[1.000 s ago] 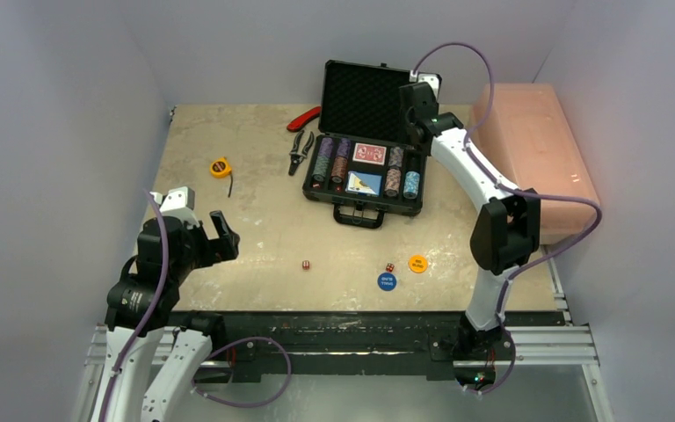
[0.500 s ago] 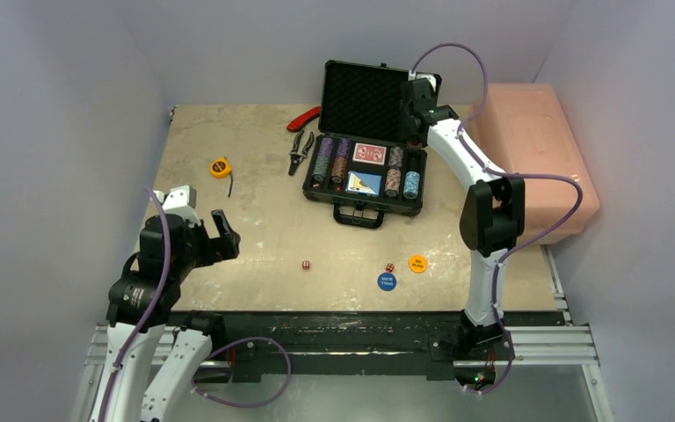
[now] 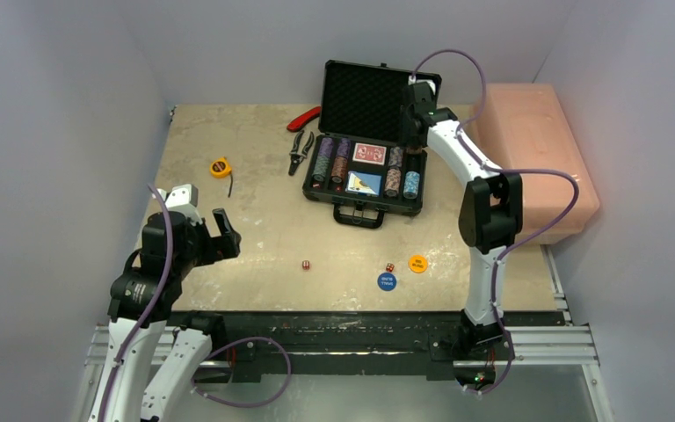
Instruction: Pack up texas hold em set
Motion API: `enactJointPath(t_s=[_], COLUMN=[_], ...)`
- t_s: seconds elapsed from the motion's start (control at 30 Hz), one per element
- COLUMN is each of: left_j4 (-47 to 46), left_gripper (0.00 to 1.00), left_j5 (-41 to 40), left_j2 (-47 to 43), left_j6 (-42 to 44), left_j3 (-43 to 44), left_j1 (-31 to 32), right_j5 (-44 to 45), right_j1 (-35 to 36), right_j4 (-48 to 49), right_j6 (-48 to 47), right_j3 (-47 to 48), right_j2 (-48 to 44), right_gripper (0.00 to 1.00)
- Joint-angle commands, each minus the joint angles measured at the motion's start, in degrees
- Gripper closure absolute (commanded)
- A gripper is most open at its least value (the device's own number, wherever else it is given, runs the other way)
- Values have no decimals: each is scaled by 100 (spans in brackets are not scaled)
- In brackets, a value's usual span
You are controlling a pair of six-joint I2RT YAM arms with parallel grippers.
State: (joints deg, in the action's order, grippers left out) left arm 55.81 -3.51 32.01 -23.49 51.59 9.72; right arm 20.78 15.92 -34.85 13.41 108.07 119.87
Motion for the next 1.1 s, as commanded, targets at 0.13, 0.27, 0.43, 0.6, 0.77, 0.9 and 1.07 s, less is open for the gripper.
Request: enactJointPath(t_s=[0.13,0.27,0.43,0.6,0.77,0.9,1.07], left_j4=[-87,-83,-87,-83,-88,-83,-90], left_gripper=[2,2,2,2,3,3,2], left_j5=[-80,-80,-81,-80,-80,-69,-55], left_j2=[42,51,60,77,69,60,43], left_j6=[-36,-33,-33,-33,-33,-35,-33], left_j3=[-17,-11,-16,-12,-13,-4,-13], left_j1=[-31,-40,-37,-40,-37,-40,-40], right_j5=[-162,-214,-286,-429,-535,-716,-855], right_j1=[-133,-150,-168,-169,-174,-177,-171], right_j4=[516,547,617,541,403,287,95], right_j6=[-49,-14,2,71,238,389,576], right_j3=[-345,-514,-717,-761,-794,-836,-852], right_j2=[72,114,113,136,114,77,66], right_gripper=[100,100,100,100,100,100,100])
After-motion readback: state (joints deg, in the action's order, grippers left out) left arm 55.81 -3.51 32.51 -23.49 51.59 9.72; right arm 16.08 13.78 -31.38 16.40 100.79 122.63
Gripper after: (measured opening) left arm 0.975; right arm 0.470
